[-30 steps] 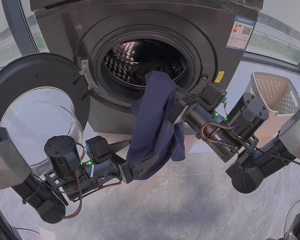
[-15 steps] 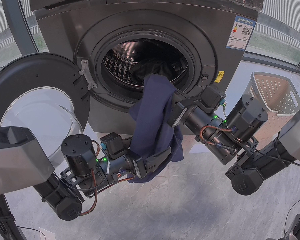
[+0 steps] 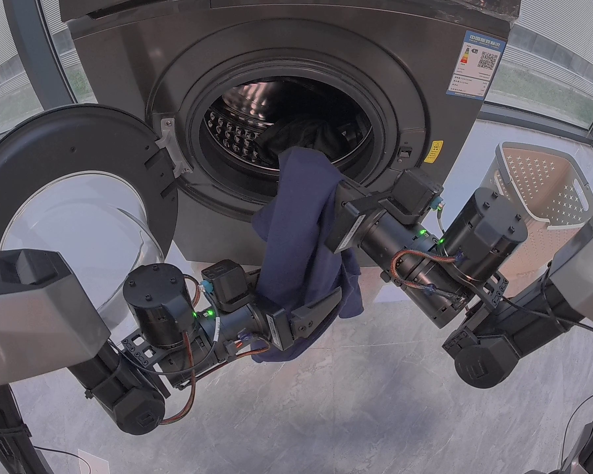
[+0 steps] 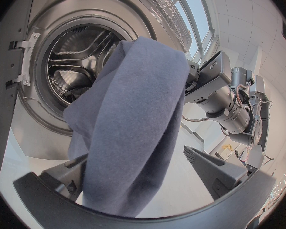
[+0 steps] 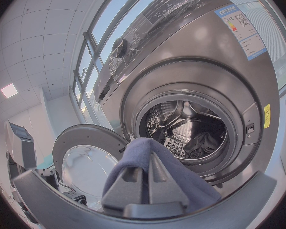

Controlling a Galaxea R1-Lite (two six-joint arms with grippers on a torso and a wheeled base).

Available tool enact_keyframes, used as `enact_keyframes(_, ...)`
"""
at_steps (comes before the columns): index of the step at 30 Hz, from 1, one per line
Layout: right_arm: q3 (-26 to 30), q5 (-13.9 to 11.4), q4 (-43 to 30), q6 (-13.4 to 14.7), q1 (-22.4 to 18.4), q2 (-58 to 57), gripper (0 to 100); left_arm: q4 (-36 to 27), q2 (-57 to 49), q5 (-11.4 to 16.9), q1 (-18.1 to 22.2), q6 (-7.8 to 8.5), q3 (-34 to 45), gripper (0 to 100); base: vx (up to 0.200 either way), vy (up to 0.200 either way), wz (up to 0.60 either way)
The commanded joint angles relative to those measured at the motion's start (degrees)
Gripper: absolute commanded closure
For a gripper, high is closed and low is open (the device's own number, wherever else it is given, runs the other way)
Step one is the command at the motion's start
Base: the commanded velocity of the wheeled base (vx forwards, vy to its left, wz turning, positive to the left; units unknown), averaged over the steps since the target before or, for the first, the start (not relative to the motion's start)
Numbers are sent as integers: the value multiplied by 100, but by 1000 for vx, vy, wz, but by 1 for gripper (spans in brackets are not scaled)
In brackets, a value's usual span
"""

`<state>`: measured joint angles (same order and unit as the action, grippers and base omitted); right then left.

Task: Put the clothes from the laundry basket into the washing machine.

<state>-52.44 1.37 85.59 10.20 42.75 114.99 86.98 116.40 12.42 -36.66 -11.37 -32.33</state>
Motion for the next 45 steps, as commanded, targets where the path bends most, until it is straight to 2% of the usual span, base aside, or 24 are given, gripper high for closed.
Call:
enact_keyframes(1, 24, 4, 10, -1, 14, 5, 100, -6, 50, -12, -34, -5, -63, 0, 0, 0, 0)
enact_keyframes(15, 24, 13, 19, -1, 154, -3, 100, -6, 481, -73, -61, -14, -467, 0, 0, 0, 0)
enact_keyframes(22, 164, 48, 2, -1, 295, -197, 100, 117, 1043, -319, 185, -14, -1030, 0, 0, 0, 0)
enact_keyframes(30, 490, 83, 19, 17, 611, -425, 100, 117, 1403, -504, 220, -23, -1504, 0, 0, 0, 0)
enact_keyframes(36, 551, 92, 19, 87, 655, -548, 100, 117, 1465, -574, 256, -23, -1619, 0, 0, 0, 0)
enact_keyframes(37, 577, 92, 19, 105, 655, -575, 100, 126, 1465, -583, 264, -23, -1627, 100, 0, 0, 0)
enact_keyframes(42, 683, 92, 19, 113, 550, -698, 100, 135, 1430, -750, 370, -49, -1803, 100, 0, 0, 0)
enact_keyframes(45, 788, 92, 19, 122, 409, -838, 100, 135, 1228, -785, 484, -128, -1838, 100, 0, 0, 0)
